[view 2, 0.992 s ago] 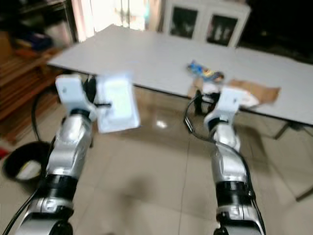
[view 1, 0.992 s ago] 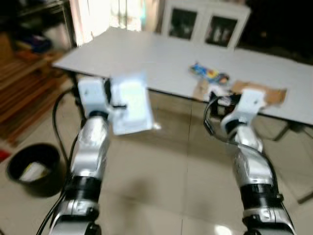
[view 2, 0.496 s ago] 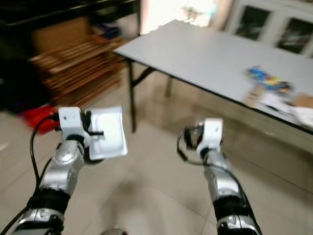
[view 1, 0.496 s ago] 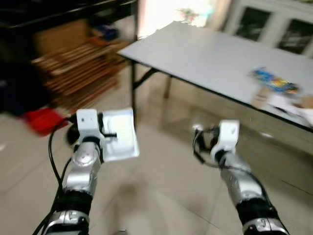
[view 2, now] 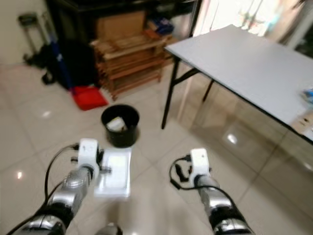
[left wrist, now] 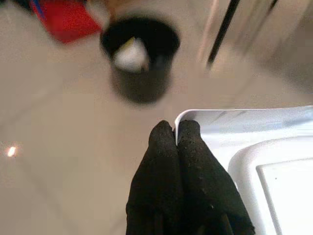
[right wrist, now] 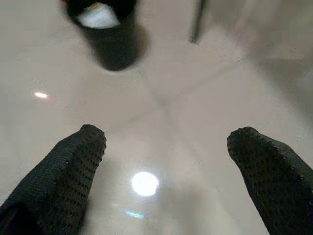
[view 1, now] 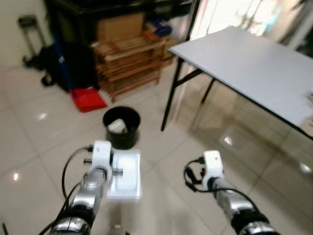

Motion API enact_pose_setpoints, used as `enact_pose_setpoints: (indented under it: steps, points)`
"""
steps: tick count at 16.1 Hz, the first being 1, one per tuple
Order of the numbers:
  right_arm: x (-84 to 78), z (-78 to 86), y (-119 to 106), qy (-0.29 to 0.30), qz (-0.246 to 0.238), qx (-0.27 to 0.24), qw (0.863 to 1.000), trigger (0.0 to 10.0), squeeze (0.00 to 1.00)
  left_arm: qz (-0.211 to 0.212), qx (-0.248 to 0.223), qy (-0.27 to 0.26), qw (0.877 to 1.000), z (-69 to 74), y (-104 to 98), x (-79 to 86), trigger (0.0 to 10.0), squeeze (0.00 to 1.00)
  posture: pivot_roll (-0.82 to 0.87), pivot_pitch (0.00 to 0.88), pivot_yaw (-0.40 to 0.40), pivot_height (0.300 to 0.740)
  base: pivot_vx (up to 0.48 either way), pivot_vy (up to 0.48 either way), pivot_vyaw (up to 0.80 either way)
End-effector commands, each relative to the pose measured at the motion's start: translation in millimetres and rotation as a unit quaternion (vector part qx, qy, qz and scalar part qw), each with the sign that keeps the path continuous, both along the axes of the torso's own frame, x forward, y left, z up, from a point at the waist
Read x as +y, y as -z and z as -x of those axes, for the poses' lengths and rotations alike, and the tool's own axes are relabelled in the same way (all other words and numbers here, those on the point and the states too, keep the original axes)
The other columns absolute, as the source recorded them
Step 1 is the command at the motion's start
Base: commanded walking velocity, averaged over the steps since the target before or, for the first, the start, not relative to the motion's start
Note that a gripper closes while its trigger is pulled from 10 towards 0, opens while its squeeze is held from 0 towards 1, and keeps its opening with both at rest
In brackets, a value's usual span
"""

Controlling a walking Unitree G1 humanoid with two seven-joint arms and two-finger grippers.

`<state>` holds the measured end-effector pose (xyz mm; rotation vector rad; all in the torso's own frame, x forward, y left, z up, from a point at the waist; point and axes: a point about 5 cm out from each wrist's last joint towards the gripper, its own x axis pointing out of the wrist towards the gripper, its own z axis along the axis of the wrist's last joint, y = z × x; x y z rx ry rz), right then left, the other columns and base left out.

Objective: Picking trash to rubbish bin

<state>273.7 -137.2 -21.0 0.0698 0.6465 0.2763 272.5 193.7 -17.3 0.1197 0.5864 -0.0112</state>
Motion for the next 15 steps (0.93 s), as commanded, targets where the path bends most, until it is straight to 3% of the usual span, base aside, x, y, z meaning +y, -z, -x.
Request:
enact_pose_setpoints:
  steps: [1,4,8,11,15]
  points:
    - [-11.3,14.9,14,0.008,0.003,0.038,0.999,10.0,0.0,-0.003,0.021,0.017,1.0,8.7,10,-6.8,10.0,0.0,-0.03,0.057,-0.12,0.74,0.0,0.0,0.0]
    - [-17.4,38.3,33,0.035,0.004,0.087,0.996,10.0,0.0,-0.006,0.074,-0.031,0.997,34.2,30,3.5,10.0,0.0,-0.03,0.047,-0.128,0.74,0.32,0.0,0.0]
    - [-26.0,59.4,47,0.039,0.015,0.121,0.992,10.0,0.0,-0.003,0.081,-0.038,0.996,41.9,35,6.4,10.0,0.0,-0.02,0.036,-0.137,0.74,0.48,0.0,0.0]
    - [-27.3,61.2,48,0.042,0.021,0.12,0.992,10.0,0.0,-0.001,0.081,-0.037,0.996,42.7,36,5.1,10.0,0.0,-0.02,0.03,-0.133,0.74,0.48,0.0,0.0]
    - [-25.2,58.4,46,0.04,0.023,0.113,0.992,10.0,0.0,0.001,0.083,-0.034,0.996,44.4,37,4.3,10.0,0.0,-0.02,0.019,-0.129,0.74,0.48,0.0,0.58]
